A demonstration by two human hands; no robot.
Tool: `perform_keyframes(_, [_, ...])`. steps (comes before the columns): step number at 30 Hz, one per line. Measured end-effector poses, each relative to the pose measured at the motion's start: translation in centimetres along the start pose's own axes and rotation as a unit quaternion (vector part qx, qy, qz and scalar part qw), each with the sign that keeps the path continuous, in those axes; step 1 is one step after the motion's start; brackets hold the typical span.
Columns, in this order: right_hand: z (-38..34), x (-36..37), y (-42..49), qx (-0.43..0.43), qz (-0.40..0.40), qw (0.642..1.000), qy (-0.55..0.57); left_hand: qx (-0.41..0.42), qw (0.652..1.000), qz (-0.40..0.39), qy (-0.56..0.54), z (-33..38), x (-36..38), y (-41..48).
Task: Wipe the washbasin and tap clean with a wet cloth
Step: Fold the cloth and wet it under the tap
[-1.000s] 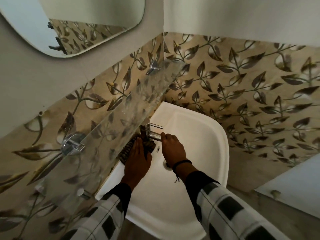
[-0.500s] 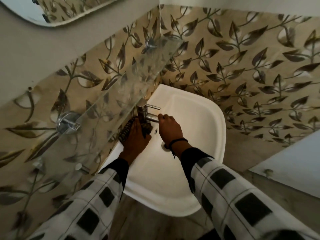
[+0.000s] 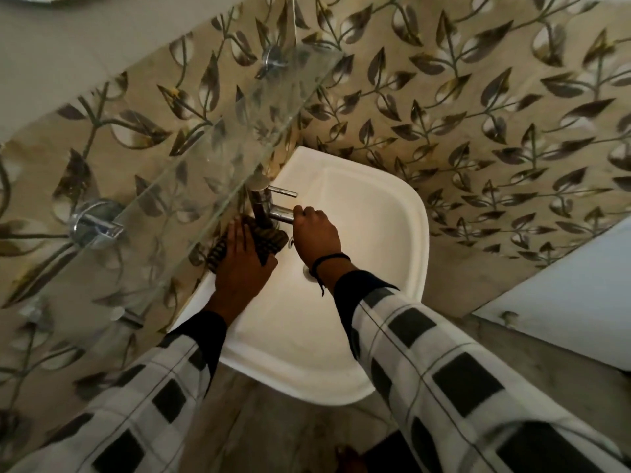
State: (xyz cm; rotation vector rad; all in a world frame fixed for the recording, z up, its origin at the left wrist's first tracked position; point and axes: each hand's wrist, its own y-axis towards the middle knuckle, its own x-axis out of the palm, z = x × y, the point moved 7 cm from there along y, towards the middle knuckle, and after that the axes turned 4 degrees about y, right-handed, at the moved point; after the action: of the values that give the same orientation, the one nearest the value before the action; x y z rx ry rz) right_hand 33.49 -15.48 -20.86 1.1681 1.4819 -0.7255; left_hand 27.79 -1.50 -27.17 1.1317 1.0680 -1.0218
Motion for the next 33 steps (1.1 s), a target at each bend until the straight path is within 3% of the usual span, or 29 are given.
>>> perform_keyframes(5, [0.0, -0.2, -0.1, 0.003, 0.0, 1.0, -0.002, -0.004, 0.997, -0.071, -0.04, -0.1, 1.9, 1.0])
perform_keyframes(10, [0.0, -0.2, 0.1, 0.007, -0.003, 1.0, 0.002, -0.004, 0.995, -0.09, -0.047, -1.0, 2.8, 0.3])
perform_keyframes(15, [-0.1, -0.2, 0.1, 0.002, 0.007, 1.0, -0.011, 0.004, 0.997, -0.073, -0.032, -1.4, 3.0, -0.5])
perform_keyframes(21, [0.0, 0.0, 0.2, 0.004, 0.005, 1.0, -0.014, -0.07, 0.983, -0.096, -0.14, -0.2, 2.5, 2.0])
perform_keyframes(28, [-0.1, -0.2, 0.3, 0.005, 0.004, 1.0, -0.018, -0.023, 0.989, -0.118, -0.089, -1.2, 2.7, 1.5])
perform_keyframes(33, [0.0, -0.1, 0.2, 0.011, 0.012, 1.0, -0.014, -0.043, 0.985, -0.091, -0.139, -0.3, 2.1, 2.3])
